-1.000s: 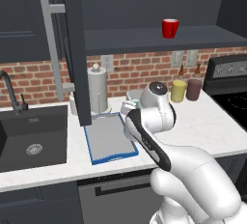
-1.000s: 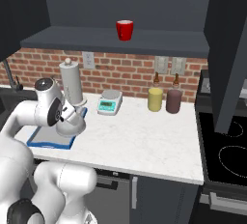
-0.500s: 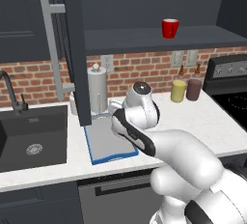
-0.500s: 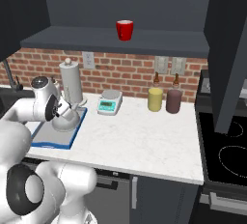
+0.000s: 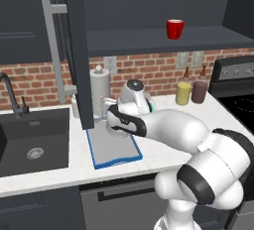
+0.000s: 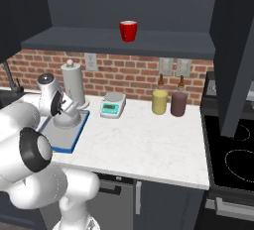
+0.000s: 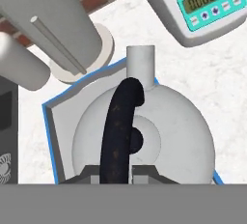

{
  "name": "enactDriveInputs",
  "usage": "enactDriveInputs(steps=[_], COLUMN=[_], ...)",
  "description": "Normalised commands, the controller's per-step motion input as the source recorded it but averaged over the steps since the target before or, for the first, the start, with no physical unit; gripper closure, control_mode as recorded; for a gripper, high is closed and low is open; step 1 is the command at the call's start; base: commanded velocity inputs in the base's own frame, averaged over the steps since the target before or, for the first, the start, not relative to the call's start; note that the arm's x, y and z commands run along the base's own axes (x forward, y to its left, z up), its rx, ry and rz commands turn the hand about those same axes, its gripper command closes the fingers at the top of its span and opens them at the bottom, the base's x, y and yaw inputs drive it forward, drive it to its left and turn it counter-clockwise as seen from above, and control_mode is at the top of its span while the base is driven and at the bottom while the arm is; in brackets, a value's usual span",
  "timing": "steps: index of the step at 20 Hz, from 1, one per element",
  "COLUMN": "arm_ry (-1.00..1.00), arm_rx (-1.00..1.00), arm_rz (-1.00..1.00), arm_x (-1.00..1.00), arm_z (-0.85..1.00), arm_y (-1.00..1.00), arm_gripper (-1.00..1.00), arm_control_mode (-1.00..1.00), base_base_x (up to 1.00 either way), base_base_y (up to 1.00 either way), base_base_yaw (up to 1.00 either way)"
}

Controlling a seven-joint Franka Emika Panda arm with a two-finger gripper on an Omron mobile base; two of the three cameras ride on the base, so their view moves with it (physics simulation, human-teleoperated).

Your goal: Pick the kettle from the counter and place it on the tray. Then pick the mug from the cabinet and place it on the tray. Then close the cabinet doors.

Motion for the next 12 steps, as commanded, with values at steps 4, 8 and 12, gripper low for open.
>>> enactDriveInputs(steps=[4,8,12], arm_ry=[0.01,0.00,0.01], arm_rx=[0.00,0.00,0.00], arm_rz=[0.10,0.09,0.06], arm_x=[0.41,0.28,0.24], arm_z=[-0.17,-0.24,-0.29], arm_y=[0.07,0.14,0.24], arm_gripper=[1.00,1.00,1.00], arm_control_mode=[-1.00,-1.00,-1.00], base_base_x=[0.00,0.00,0.00], base_base_y=[0.00,0.00,0.00], base_base_yaw=[0.00,0.00,0.00])
